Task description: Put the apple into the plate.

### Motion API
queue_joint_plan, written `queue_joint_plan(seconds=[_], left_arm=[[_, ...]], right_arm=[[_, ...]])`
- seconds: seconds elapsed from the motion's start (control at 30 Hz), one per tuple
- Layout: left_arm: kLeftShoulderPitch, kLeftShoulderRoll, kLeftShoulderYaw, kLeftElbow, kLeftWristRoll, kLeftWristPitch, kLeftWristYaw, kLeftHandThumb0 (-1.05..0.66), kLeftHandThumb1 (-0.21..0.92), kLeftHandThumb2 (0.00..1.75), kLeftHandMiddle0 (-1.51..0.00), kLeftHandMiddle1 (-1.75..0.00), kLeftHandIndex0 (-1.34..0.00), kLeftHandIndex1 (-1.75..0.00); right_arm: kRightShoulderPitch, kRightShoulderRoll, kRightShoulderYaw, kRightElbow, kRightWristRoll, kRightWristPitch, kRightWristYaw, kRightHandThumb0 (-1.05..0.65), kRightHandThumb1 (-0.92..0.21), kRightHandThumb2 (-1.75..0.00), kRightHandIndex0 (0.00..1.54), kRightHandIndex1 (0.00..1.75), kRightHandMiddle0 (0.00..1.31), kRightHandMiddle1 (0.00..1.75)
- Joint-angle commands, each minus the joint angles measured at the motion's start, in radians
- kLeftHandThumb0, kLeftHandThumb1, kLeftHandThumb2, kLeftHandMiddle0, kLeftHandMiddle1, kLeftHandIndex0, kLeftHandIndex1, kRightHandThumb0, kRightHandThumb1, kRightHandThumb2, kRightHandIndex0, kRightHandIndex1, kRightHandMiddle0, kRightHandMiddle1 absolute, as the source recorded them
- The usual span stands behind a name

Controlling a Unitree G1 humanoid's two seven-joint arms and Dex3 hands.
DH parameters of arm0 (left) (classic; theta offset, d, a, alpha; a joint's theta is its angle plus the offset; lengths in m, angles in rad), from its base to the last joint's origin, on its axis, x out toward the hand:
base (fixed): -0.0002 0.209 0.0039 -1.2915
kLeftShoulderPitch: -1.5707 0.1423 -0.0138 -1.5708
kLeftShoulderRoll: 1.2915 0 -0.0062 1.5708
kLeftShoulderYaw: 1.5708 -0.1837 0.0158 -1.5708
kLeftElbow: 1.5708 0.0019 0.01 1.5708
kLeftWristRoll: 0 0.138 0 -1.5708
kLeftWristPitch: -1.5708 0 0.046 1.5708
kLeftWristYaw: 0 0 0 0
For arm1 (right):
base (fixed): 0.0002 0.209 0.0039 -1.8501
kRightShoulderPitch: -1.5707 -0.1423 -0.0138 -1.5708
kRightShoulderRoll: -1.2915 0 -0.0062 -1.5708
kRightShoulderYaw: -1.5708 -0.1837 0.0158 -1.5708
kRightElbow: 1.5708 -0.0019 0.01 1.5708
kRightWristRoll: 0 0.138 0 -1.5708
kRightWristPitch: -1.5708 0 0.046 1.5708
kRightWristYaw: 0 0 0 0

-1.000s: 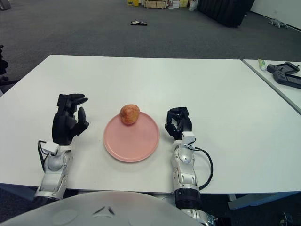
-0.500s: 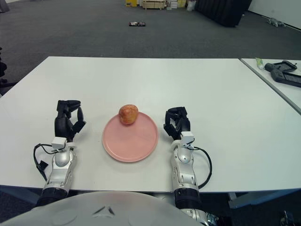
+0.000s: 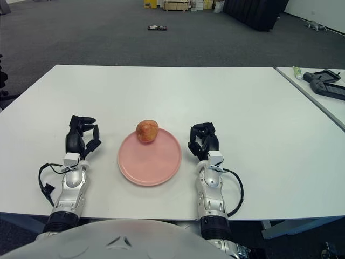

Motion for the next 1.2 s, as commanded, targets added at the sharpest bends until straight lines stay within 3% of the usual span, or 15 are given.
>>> queue_joint_plan(seconds=[0.0,0.4,1.17], left_arm=[[0.029,-0.003,-0.006,0.08,0.0,0.006,-0.017,-0.4,0.62,0.93,-0.66,-1.75,-0.38,-1.75],[0.022,0.003,-0.016,0.096,-0.006,0.044,-0.053,-0.4,0.62,0.94,-0.61,-1.73,-0.38,-1.75],[0.076,-0.004,-0.037,-0.024,-0.066,0.163,-0.159,-0.38,0.68,0.86,-0.57,-1.59,-0.34,-1.75]], right_arm=[[0.002,-0.005,-0.003,0.014,-0.005,0.019,-0.007,-0.36,-0.81,-0.68,0.53,1.26,0.25,1.75],[0.0,-0.004,-0.004,0.015,-0.003,0.015,-0.01,-0.36,-0.81,-0.69,0.54,1.27,0.26,1.75],[0.008,-0.005,0.004,0.001,0.005,0.001,0.013,-0.36,-0.79,-0.71,0.53,1.28,0.27,1.75]])
